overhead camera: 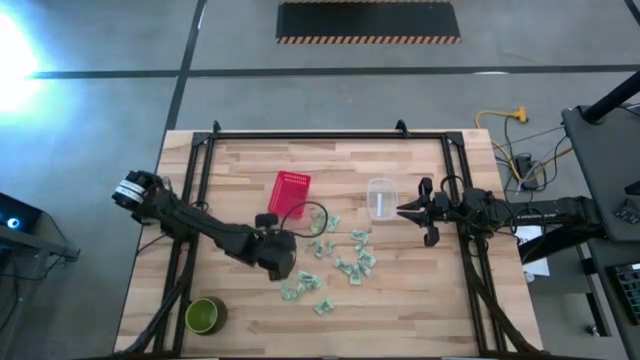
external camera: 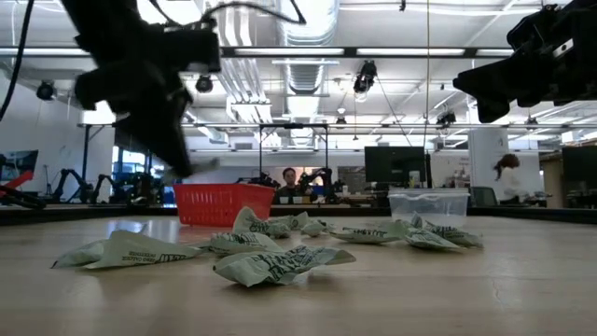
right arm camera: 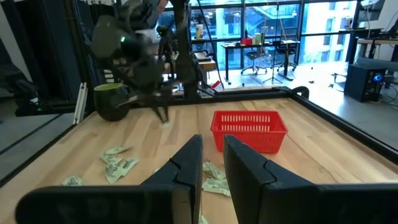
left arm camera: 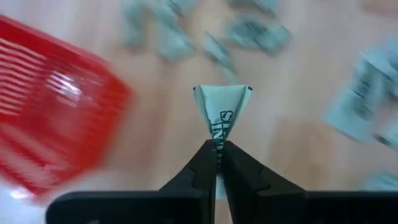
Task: Pick and place items into bin
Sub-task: Put the stevia packet into the red bin
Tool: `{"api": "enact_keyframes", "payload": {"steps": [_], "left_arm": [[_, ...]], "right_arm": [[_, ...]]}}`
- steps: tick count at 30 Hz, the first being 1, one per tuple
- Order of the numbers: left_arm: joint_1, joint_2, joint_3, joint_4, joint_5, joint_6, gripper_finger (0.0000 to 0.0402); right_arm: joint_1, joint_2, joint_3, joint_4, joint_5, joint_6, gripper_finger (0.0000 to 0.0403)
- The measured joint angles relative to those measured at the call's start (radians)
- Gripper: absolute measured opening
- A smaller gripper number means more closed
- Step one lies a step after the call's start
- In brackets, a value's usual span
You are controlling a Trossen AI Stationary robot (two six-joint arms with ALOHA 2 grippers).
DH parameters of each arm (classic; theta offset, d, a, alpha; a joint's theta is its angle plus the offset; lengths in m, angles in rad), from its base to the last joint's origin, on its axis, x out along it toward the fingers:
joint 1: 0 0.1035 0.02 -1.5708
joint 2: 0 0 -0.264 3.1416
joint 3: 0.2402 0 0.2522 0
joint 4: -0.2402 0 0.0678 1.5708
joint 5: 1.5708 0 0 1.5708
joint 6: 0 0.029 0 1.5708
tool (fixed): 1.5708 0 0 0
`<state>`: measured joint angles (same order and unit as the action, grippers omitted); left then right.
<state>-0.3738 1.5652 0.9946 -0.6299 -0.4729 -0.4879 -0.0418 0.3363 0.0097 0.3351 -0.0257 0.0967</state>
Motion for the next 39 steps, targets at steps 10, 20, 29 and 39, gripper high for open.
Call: {"api": "enact_keyframes", "payload": {"steps": [10,20,29,39], "left_arm": [[0.198,-0.155,-0.046,-0.016,-0.189,0.289,0.0005],[0.391,-0.154,-0.089,0.043,-0.087,0.45,0.0005],[0.404,-0.056,-0.1,0.143,-0.076,0.558,0.0027],[0.405,-0.06,-0.09,0.151,-0.083,0.576,0.0125]], "right_arm": [[0.0,0.0,0.0,0.0,0.001,0.005,0.0057],[0.0,0.001,0.0,-0.001,0.001,0.005,0.0057],[0.0,0.008,0.0,-0.003,0.002,0.005,0.0057],[0.0,0.008,0.0,-0.004,0.001,0.0,0.0057]]}}
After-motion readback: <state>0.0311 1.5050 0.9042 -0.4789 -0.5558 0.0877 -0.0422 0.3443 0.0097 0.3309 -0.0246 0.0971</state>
